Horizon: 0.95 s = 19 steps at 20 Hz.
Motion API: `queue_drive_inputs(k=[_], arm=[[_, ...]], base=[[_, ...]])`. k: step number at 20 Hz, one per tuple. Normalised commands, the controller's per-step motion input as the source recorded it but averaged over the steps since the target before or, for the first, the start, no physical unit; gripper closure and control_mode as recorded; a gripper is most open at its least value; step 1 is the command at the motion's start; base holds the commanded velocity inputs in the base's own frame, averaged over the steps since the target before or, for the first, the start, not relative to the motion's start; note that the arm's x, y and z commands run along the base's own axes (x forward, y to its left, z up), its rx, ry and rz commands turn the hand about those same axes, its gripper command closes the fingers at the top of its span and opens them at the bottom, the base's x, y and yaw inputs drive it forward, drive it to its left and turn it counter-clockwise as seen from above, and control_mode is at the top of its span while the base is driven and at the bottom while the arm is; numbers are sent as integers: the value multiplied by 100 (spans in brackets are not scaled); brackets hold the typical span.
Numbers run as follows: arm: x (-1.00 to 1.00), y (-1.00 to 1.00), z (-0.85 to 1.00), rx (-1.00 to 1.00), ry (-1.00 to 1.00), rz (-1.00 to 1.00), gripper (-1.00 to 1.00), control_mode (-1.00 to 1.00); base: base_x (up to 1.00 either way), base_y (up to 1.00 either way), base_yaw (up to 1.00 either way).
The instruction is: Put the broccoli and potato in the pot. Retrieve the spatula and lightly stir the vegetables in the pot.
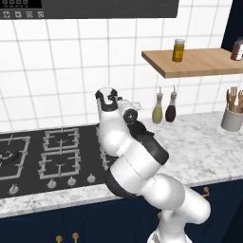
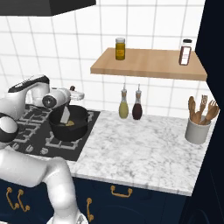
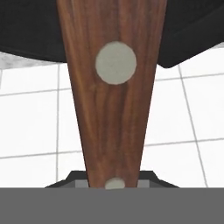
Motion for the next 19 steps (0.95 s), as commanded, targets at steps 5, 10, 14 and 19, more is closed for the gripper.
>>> queue_drive_inputs(k=[5,10,14,19], arm=[[-8,-29,-93,-1,-8,3,100,-100],[0,-26,-82,0,-7,4,100,-100],[0,-22,-19,0,-25,6,100,-100],[0,0,-2,0,-16,5,100,-100]], base=[[0,0,0],[0,0,0],[0,0,0],[0,0,0]])
